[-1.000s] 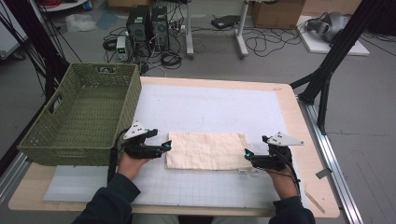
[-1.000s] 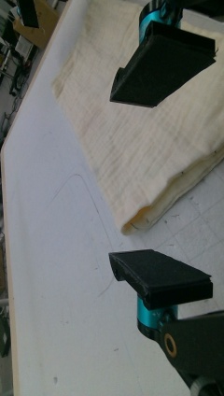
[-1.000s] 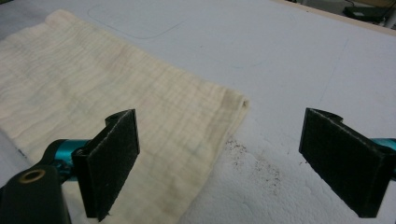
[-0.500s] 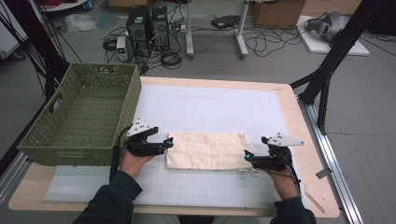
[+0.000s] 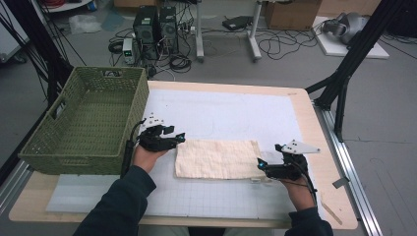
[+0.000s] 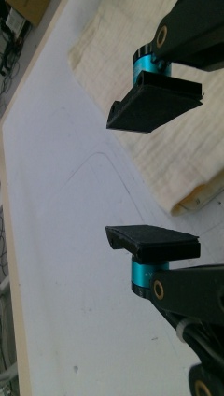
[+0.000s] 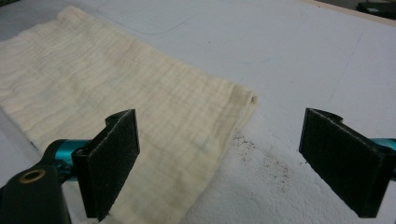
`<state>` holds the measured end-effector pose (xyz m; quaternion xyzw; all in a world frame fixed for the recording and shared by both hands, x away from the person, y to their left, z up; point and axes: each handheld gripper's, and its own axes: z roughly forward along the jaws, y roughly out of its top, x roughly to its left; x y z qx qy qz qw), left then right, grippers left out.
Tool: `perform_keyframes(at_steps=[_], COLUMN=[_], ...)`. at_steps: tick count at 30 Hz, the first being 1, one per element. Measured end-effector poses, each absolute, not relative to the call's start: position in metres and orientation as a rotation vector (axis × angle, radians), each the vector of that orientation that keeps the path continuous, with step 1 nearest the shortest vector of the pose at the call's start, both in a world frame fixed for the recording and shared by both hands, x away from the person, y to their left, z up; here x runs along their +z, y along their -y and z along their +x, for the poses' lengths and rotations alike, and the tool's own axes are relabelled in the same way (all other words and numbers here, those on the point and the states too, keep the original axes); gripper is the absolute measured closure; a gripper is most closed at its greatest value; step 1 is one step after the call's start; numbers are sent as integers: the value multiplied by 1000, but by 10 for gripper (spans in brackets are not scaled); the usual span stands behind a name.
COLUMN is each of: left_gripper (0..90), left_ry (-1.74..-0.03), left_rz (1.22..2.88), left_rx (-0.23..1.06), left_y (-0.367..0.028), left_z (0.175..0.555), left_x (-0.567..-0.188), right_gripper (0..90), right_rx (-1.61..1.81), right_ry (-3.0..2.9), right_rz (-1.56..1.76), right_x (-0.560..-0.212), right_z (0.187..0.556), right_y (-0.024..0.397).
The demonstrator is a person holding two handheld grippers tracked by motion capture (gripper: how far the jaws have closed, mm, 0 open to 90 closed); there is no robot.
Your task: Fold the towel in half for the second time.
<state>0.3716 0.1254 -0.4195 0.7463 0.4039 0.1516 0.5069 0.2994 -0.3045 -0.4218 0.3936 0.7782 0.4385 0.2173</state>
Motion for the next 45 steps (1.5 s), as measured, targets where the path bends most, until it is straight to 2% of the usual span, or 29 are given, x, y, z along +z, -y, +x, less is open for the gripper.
perform_keyframes(at_steps=[13, 19, 25, 29, 34, 45], left_gripper=[453, 653, 832, 846, 845, 843], left_ry=[-1009, -960, -921, -948, -951, -970], left_rz=[2004, 2101, 2118, 2084, 2061, 1980], left_rx=[357, 373, 379, 323, 315, 291], left_y=[-110, -105, -100, -106, -109, -115], left_z=[390, 388, 384, 387, 386, 387], left_x=[-440, -445, -444, -445, -442, -437], right_gripper=[115, 115, 115, 115, 115, 125], right_rx=[1213, 1217, 1215, 1229, 1246, 1173], right_ry=[-2156, -2153, -2157, -2155, -2187, -2253], right_rz=[1091, 1087, 1093, 1102, 1127, 1184], right_x=[-422, -421, -421, -421, -418, -408], right_z=[299, 298, 298, 300, 309, 353], right_y=[304, 305, 305, 305, 306, 304])
